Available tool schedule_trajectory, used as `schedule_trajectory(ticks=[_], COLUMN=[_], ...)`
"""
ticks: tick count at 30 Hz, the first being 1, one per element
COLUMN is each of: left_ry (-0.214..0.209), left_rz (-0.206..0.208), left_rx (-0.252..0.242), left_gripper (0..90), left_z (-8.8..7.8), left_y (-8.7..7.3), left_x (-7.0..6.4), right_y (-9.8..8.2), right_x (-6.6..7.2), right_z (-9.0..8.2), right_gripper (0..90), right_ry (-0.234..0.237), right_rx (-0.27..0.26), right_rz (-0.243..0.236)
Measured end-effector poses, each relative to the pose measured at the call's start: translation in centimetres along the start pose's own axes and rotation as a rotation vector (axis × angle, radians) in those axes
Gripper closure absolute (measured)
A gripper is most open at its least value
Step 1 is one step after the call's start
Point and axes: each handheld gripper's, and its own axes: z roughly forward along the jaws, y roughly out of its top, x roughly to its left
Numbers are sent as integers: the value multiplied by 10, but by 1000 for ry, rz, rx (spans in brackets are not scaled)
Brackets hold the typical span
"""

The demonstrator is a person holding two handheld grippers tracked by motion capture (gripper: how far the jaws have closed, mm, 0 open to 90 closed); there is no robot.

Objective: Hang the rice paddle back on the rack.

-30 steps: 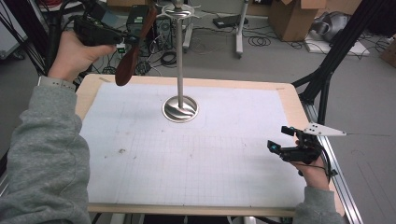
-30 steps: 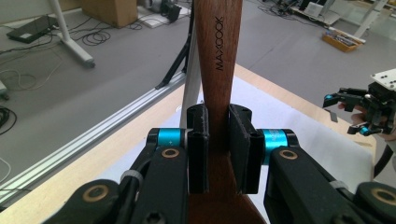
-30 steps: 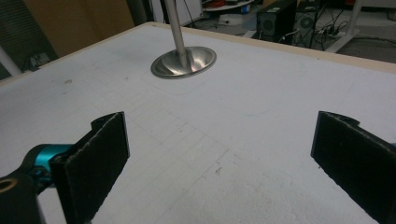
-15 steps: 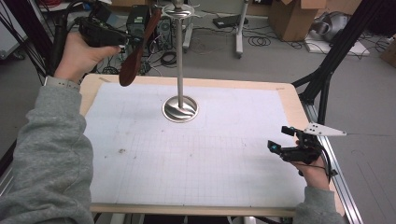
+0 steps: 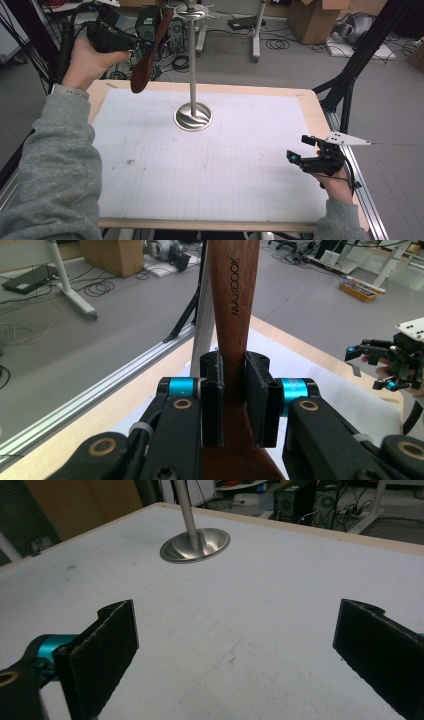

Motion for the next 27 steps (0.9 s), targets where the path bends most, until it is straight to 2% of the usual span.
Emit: schedule_trajectory(ticks=[11, 27], left_ry=[-11, -14], left_rz=[1, -1], left_rx=[-24, -19], left_gripper=[777, 775], left_z=[3, 12], left_y=[-2, -3], left_x=[0, 0], right_y=[0, 0], right_x=[0, -1], right_z=[0, -1], right_gripper=[29, 29], right_ry=[0, -2], right_rx=[-2, -4], right_rz=[-1, -1])
